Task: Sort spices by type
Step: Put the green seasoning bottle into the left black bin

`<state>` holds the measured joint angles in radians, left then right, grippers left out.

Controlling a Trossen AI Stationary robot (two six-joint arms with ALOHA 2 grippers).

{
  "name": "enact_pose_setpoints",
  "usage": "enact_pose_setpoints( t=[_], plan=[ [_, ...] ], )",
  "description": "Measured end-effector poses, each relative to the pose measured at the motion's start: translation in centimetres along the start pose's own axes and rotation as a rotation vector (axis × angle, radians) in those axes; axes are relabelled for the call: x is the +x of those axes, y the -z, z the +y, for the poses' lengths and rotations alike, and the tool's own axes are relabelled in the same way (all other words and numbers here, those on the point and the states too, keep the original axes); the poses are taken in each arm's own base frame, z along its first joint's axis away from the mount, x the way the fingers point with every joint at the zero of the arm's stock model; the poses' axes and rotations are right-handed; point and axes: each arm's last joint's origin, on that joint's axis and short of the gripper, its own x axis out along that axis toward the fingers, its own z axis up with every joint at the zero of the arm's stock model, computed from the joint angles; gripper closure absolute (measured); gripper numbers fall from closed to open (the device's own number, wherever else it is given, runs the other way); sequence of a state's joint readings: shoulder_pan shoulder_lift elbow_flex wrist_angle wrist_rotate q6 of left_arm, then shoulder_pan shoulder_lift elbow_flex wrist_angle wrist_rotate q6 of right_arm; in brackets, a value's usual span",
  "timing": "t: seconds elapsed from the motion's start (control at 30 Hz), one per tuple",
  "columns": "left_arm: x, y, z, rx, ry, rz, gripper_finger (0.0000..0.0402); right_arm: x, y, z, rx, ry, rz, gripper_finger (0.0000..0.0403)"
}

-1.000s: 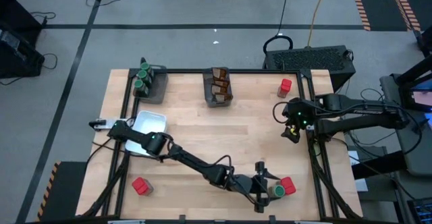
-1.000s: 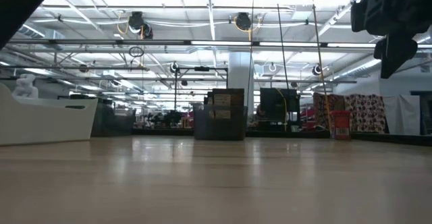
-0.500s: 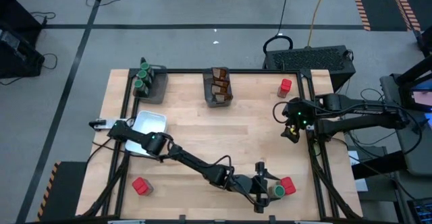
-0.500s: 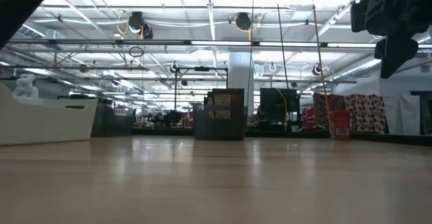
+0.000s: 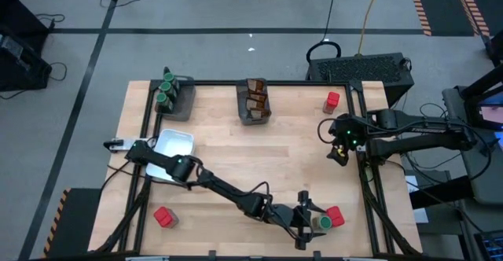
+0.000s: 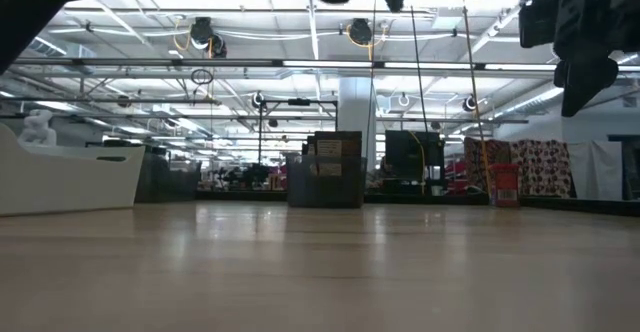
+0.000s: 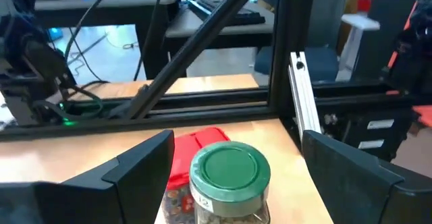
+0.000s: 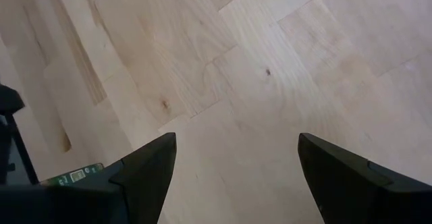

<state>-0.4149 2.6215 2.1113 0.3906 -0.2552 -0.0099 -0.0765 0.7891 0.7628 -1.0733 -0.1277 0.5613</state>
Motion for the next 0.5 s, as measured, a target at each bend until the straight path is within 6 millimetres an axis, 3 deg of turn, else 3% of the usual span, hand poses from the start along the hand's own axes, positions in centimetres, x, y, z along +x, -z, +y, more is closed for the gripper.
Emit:
enact_pose_setpoints(
  t=[0.5],
  plan=[
    [0.3,1.2,0.1,0.001,-0.005,0.048,0.0073,0.0,0.0,0.0,-0.005,-0.001,-0.012,0.011]
  ],
)
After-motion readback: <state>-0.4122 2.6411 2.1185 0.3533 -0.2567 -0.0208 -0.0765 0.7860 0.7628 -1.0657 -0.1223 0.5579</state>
